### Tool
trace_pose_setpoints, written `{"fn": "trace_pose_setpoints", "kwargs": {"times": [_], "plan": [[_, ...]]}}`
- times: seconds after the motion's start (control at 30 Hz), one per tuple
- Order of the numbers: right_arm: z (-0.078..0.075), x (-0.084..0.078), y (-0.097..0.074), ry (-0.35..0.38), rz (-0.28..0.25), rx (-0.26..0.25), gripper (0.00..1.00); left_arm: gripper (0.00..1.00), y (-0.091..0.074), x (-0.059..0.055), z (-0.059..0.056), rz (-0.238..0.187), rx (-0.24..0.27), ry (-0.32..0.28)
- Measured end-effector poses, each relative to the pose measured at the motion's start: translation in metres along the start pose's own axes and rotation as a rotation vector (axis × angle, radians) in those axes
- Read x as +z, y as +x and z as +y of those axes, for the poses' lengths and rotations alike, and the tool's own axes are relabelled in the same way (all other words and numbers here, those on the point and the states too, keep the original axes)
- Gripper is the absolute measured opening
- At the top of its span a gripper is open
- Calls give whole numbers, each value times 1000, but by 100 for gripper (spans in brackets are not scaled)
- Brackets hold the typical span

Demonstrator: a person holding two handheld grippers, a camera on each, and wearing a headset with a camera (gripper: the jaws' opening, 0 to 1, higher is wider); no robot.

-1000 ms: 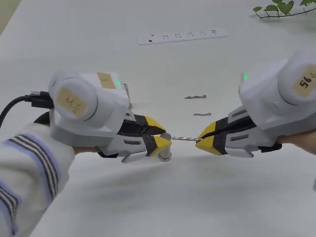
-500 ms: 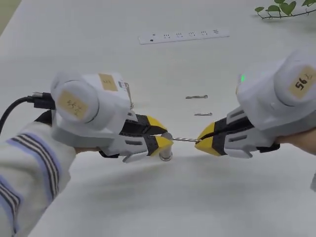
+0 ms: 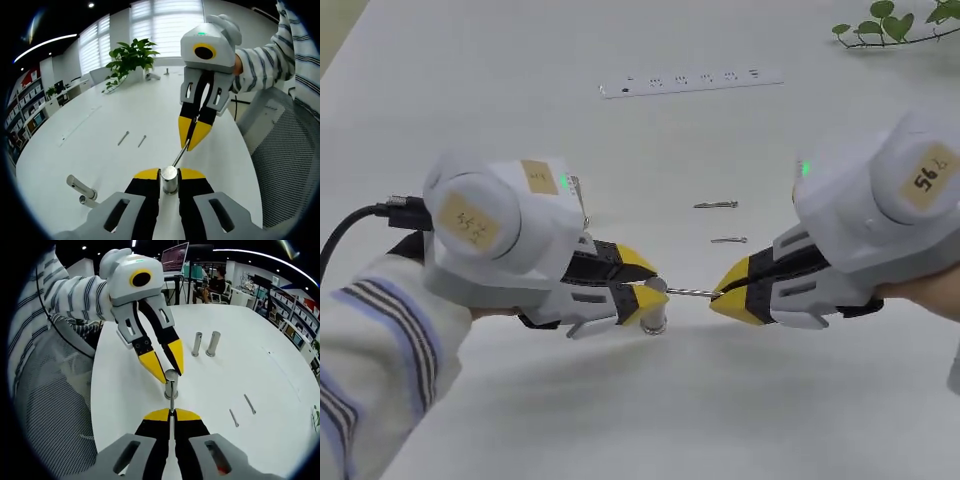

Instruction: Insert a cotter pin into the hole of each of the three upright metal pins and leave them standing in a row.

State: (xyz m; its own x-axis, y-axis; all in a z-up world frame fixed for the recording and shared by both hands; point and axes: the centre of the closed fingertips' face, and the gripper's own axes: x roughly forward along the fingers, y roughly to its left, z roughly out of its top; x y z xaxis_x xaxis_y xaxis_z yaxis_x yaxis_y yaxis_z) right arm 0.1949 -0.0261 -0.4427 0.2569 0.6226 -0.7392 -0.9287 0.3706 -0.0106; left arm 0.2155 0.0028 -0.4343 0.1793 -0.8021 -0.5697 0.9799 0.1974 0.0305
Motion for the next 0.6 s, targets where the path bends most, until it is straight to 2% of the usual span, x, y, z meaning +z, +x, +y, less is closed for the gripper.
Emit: {"fn": "trace_pose_setpoints", "kwargs": {"times": [0.6], "plan": [[-10, 1, 10, -6, 19, -16, 0, 9, 0, 0, 0, 0, 15, -12]]}}
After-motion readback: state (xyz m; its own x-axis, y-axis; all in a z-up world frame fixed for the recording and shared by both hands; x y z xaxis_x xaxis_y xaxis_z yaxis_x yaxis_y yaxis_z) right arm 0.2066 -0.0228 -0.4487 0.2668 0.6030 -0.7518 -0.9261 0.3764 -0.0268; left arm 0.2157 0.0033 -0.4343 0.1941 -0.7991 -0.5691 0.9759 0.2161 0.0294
